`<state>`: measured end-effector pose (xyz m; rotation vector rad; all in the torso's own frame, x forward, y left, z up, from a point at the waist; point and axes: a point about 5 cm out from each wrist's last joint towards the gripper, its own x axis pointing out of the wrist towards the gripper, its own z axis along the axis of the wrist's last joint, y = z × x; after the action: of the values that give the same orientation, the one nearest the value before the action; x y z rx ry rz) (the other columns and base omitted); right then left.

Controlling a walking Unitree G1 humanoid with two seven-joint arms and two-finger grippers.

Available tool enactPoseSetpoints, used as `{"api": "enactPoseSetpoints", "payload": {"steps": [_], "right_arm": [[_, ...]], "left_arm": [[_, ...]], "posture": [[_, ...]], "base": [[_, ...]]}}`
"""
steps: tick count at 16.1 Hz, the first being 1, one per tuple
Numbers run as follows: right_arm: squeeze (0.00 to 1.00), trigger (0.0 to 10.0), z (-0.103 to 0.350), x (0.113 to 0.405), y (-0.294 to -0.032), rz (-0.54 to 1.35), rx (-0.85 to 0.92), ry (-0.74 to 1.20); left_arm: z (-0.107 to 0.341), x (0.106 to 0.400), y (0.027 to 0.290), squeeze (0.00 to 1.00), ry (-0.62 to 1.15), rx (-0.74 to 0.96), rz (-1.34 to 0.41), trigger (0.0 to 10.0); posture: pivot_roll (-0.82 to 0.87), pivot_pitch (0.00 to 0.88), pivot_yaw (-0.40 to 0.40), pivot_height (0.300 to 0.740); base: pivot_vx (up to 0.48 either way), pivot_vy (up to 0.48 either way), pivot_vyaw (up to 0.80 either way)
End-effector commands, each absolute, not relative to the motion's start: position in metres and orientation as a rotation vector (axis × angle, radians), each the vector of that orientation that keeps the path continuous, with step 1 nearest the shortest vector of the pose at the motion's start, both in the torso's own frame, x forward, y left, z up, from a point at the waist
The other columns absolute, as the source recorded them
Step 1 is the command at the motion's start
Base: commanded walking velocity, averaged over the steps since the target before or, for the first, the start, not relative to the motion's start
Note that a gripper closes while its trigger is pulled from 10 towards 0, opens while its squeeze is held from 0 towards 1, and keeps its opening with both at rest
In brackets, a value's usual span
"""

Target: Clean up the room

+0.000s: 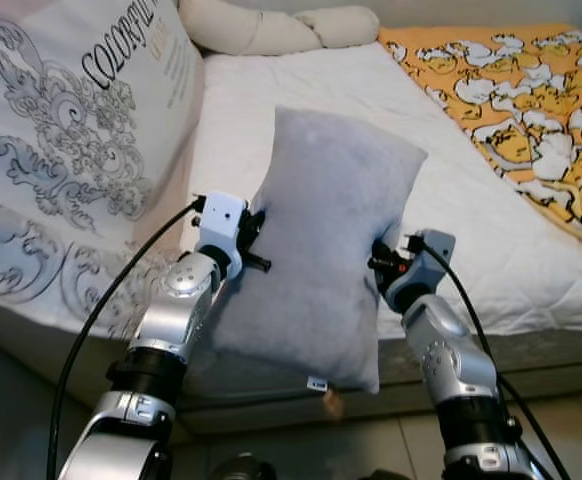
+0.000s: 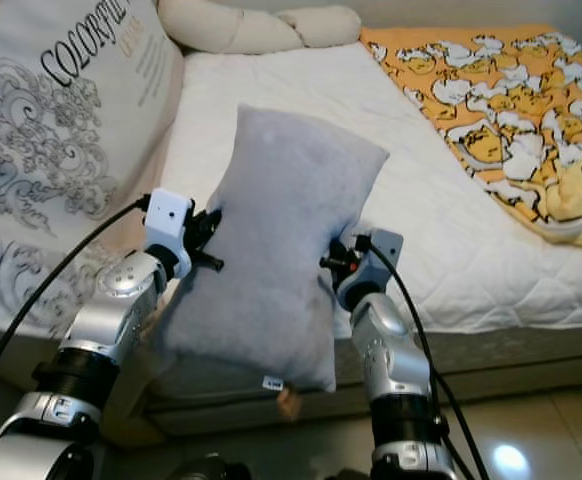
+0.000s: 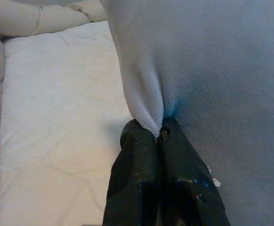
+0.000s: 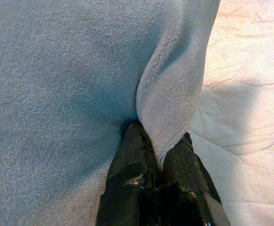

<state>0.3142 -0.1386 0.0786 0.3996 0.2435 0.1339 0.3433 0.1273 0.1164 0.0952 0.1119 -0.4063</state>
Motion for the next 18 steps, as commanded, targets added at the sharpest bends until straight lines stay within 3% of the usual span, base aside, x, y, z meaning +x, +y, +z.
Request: {"api": "enactPoseSetpoints", "payload": {"steps": [1,6,12,15,18], "right_arm": [[0.00,10.0,0.0882,0.3200,-0.1381,0.158,0.380,0.208],[0.00,10.0,0.0887,0.3218,-0.1370,0.170,0.379,0.208],[0.00,10.0,0.0862,0.3250,-0.1348,0.196,0.359,0.223],[0.00,10.0,0.0849,0.3253,-0.1336,0.207,0.344,0.225],[0.00,10.0,0.0837,0.3270,-0.1359,0.188,0.358,0.229]], "left_arm": [[0.1292,0.3472,0.1290,0.00,0.057,0.106,-0.398,10.0],[0.1307,0.3494,0.1294,0.00,0.060,0.113,-0.395,10.0],[0.1312,0.3506,0.1337,0.00,0.064,0.121,-0.380,10.0],[0.1318,0.3512,0.1354,0.00,0.063,0.120,-0.371,10.0],[0.1329,0.3524,0.1357,0.00,0.060,0.123,-0.368,10.0]], "posture": [[-0.01,0.000,0.046,0.740],[-0.01,0.000,0.049,0.740],[0.01,0.000,0.050,0.740],[0.01,0.000,0.049,0.740],[0.01,0.000,0.049,0.740]], "base": [[0.277,0.000,0.00],[0.289,0.000,0.74],[0.295,0.000,0.00],[0.315,0.000,0.74],[0.315,0.000,0.00]]}}
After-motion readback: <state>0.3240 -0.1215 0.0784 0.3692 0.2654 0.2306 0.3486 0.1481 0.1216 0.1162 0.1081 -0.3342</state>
